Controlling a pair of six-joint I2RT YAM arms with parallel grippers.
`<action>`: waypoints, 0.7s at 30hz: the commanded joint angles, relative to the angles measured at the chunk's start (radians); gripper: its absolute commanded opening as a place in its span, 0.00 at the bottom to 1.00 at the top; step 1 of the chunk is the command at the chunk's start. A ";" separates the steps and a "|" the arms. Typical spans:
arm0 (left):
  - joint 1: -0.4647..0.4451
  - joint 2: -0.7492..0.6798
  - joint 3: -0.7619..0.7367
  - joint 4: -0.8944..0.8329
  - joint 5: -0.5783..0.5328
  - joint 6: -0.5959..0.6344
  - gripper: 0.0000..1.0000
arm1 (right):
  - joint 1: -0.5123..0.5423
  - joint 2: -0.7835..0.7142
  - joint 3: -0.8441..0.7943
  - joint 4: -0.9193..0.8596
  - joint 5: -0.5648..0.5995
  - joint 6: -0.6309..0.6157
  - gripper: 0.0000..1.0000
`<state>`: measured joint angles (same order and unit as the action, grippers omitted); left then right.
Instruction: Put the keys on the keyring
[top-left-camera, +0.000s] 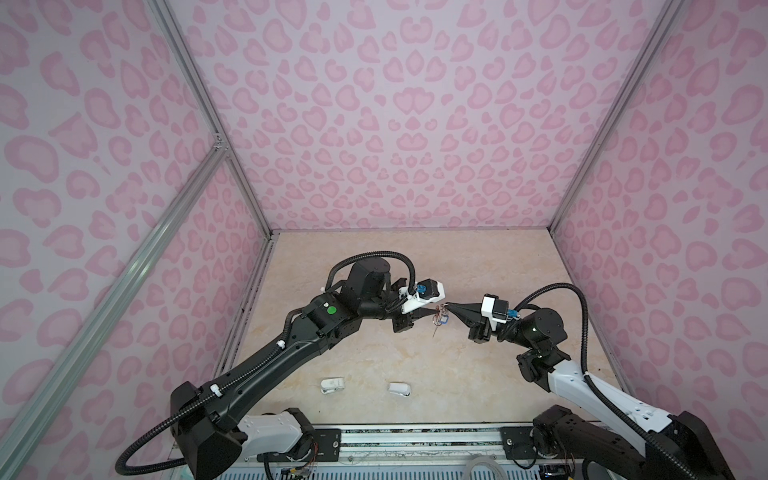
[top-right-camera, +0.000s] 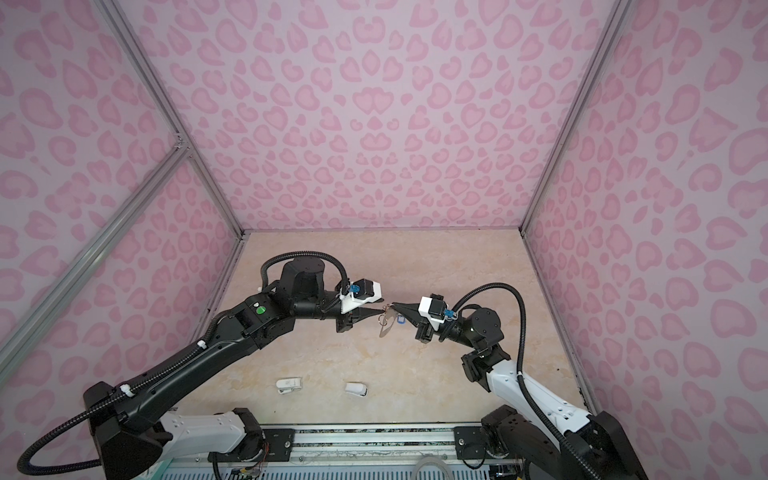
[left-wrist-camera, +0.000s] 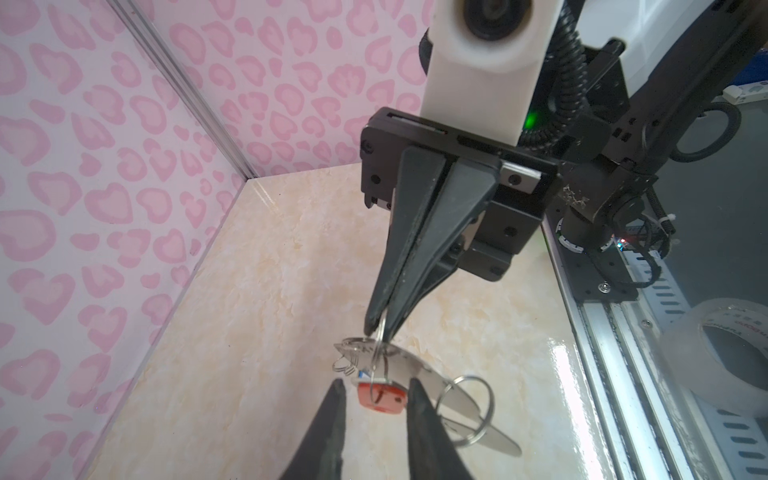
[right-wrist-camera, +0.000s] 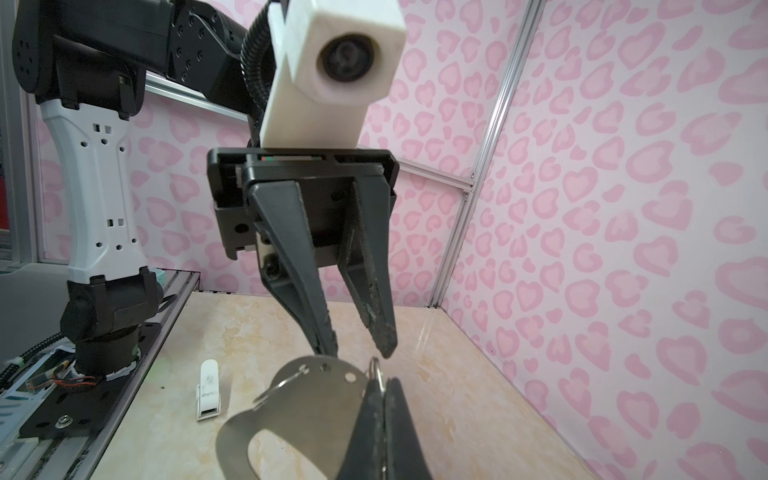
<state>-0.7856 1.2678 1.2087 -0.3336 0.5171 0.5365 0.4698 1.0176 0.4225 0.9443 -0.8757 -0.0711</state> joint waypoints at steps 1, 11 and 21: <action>0.000 0.007 0.014 0.044 0.043 0.013 0.26 | 0.003 -0.004 0.009 0.053 -0.009 0.008 0.00; 0.000 0.020 0.018 0.044 0.071 0.017 0.20 | 0.014 -0.001 0.017 0.049 -0.023 0.013 0.00; -0.001 0.018 0.024 0.035 0.070 0.026 0.03 | 0.022 0.006 0.024 0.031 -0.023 0.006 0.06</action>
<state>-0.7845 1.2858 1.2160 -0.3202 0.5678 0.5518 0.4900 1.0245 0.4412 0.9504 -0.8970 -0.0628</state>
